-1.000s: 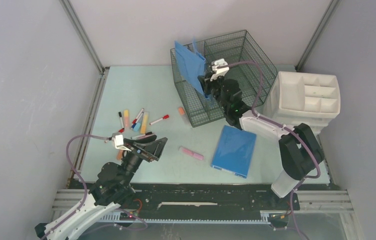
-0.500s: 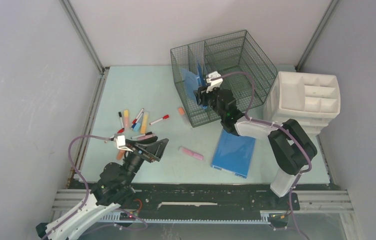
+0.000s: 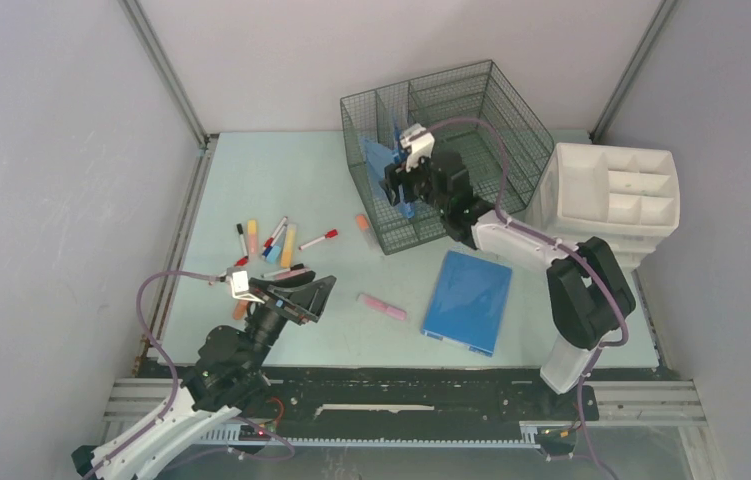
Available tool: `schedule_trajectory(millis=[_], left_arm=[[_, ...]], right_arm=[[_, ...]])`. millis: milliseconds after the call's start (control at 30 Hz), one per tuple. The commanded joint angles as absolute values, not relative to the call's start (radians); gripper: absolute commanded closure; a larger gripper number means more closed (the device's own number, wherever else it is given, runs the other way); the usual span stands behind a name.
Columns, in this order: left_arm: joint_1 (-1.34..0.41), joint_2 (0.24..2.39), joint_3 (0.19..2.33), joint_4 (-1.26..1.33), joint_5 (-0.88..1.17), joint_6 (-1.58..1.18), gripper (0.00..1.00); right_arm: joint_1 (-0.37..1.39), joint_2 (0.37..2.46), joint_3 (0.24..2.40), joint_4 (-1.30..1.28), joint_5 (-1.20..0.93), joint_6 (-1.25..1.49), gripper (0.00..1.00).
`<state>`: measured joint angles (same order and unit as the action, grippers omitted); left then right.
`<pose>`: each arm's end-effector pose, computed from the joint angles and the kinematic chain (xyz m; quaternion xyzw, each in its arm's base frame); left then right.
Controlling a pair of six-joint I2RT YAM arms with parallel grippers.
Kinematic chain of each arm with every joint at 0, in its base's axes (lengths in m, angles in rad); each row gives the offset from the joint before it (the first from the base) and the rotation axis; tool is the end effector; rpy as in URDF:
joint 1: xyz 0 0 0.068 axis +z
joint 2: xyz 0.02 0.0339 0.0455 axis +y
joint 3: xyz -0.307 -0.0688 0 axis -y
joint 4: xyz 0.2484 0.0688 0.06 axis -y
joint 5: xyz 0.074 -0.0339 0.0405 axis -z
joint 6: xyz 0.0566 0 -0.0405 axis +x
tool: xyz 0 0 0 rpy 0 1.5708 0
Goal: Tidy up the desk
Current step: Place the folder in the storage box.
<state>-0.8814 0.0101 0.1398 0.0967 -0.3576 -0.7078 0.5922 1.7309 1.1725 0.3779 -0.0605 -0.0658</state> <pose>0.0632 -0.0455 0.2367 -0.0855 0.6225 -0.4719 0.6185 0.3630 0.2483 0.3124 -0.2663 0.7202 0.1890 0.6121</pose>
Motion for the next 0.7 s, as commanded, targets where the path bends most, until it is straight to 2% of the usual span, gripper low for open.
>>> schedule_trajectory(millis=[0,200,400,667], left_arm=[[-0.885,0.003,0.123,0.139,-0.341,-0.718,0.00],[-0.884,0.002,0.119,0.139,-0.333,-0.722,0.00],[-0.884,-0.027,0.110,0.133,-0.325,-0.730,0.00],[-0.884,-0.045,0.104,0.115,-0.318,-0.728,0.00]], right_arm=[[0.569,1.720,1.332,0.141,-0.121,-0.069,0.25],[0.560,1.785,1.473,-0.012,-0.171,-0.050,0.28],[0.555,1.874,1.651,-0.186,-0.181,-0.015,0.42],[0.565,1.955,1.787,-0.303,-0.086,-0.030,0.41]])
